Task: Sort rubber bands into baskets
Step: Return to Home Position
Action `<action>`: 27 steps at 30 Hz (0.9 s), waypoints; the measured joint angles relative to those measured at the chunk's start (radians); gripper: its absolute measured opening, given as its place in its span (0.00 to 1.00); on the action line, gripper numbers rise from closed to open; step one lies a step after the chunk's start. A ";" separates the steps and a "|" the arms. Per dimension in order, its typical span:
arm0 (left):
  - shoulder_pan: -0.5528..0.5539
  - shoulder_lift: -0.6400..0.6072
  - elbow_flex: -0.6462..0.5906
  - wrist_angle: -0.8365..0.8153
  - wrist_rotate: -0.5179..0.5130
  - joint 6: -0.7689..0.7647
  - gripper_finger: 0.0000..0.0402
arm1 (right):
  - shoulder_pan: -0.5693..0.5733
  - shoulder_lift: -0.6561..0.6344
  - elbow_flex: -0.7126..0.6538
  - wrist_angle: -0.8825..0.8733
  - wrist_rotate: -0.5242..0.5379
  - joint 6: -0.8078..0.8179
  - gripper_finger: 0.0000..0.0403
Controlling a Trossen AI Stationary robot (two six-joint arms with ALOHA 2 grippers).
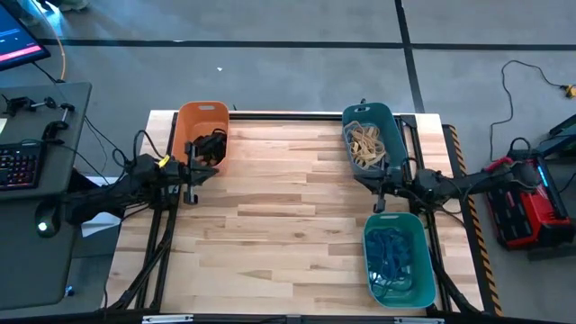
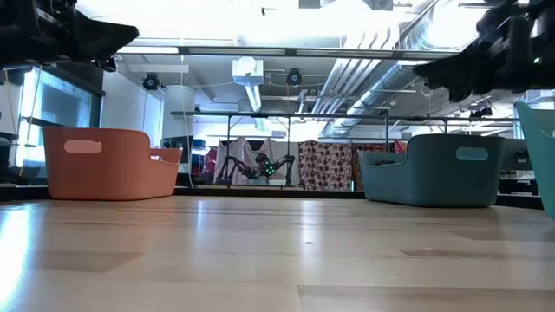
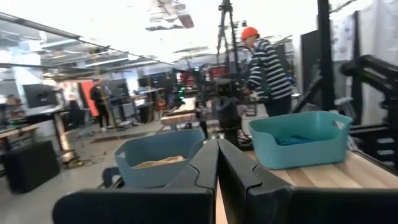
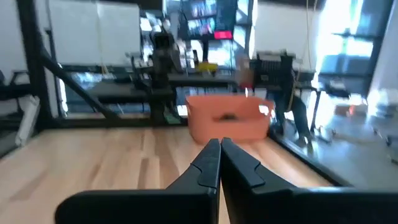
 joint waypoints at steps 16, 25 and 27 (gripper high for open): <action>0.000 0.000 0.005 0.009 -0.091 0.027 0.00 | 0.038 -0.474 0.000 -0.413 0.090 -0.070 0.00; 0.016 0.001 0.000 -0.054 -0.190 -0.020 0.00 | -0.003 -0.472 0.000 -0.478 0.203 -0.021 0.00; 0.020 0.001 0.000 -0.095 -0.227 -0.022 0.00 | -0.010 -0.472 0.000 -0.477 0.213 -0.014 0.00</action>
